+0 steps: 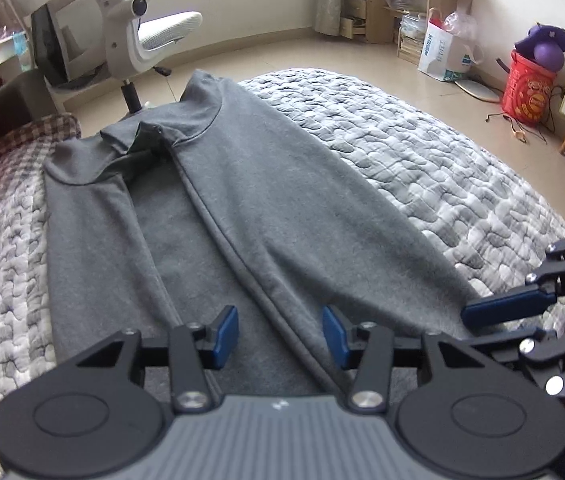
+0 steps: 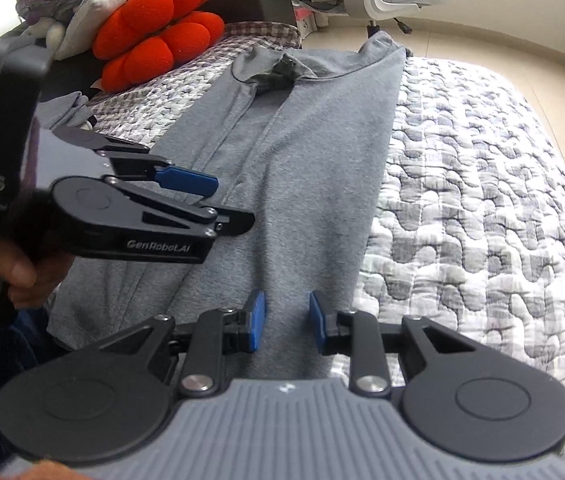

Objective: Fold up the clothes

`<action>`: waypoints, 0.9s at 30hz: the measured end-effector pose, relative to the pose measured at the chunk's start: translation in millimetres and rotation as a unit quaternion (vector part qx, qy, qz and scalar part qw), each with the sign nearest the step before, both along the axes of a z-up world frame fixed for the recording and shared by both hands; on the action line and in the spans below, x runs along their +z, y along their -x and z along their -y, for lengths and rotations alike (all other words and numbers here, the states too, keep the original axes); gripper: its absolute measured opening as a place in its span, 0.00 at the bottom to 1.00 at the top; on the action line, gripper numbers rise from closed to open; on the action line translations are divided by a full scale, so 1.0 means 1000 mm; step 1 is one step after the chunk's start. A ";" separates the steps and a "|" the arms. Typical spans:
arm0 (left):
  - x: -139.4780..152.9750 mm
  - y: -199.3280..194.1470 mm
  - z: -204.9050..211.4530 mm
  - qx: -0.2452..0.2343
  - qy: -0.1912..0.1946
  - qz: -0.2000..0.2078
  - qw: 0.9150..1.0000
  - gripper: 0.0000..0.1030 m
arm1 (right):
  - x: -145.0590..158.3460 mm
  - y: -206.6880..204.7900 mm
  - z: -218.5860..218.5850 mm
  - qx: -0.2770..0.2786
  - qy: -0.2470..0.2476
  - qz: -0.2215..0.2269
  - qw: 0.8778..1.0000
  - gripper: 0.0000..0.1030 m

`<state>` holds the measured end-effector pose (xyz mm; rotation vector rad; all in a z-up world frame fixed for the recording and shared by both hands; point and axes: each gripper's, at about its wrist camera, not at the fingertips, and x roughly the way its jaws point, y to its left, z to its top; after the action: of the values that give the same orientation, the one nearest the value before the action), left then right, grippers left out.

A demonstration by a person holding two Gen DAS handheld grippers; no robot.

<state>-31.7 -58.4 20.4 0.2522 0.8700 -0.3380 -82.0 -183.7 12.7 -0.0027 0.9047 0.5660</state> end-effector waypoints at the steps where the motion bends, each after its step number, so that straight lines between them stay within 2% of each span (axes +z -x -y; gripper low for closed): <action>1: 0.000 -0.001 -0.001 0.004 0.002 -0.003 1.000 0.48 | 0.000 0.000 0.000 -0.001 0.000 -0.001 1.000 0.29; 20: 0.003 0.009 -0.006 0.004 0.009 -0.009 1.000 0.49 | 0.002 -0.012 0.015 -0.037 -0.038 -0.023 0.998 0.29; 25: 0.030 0.006 -0.028 0.023 0.026 0.037 0.999 0.53 | 0.007 -0.020 0.033 -0.088 -0.051 -0.023 0.995 0.29; 27: 0.030 0.007 -0.029 0.017 0.031 0.034 0.999 0.53 | 0.008 -0.022 0.039 -0.104 -0.057 -0.024 0.993 0.29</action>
<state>-38.4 -29.5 50.0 0.1896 0.7937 -0.3223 -59.7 -222.7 20.8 0.2072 0.9058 0.4248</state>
